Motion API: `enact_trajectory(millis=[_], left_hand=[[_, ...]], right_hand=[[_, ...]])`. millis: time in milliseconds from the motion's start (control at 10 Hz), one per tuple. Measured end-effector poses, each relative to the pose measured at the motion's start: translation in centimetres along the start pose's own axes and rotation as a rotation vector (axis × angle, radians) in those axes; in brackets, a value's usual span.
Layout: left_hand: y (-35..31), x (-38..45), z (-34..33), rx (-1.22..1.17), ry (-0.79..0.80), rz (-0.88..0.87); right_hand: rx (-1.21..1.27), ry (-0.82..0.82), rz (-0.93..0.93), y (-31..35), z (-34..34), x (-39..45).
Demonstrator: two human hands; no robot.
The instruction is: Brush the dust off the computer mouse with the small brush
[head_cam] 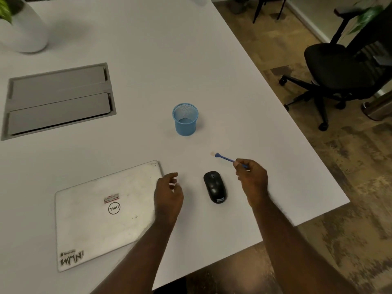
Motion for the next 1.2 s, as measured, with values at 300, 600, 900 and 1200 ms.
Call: enact_trajectory(millis=[300, 600, 900, 1200], left_hand=[[3.3, 5.0, 6.5, 0.649, -0.081, -0.346], [8.0, 7.9, 6.9, 0.86, 0.08, -0.448], [8.9, 8.4, 7.0, 0.83, 0.093, -0.486], [6.8, 8.3, 9.0, 0.792, 0.055, -0.482]], right_hand=[[-0.075, 0.067, 0.203, 9.5, -7.3, 2.3], [-0.434, 0.053, 0.569, 14.0, -14.2, 3.3], [-0.72, 0.12, 0.667, 13.4, -17.8, 2.8], [-0.705, 0.133, 0.682, 13.9, -13.7, -0.2]])
Point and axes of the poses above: each hand's wrist, its own x-axis towards the middle knuckle, its own z-axis out of the back of the hand, y = z × x, the point moved 5 cm from there along x, towards the middle knuckle, and after that the axes turned 11 degrees about -y, right-handed, at the moved point
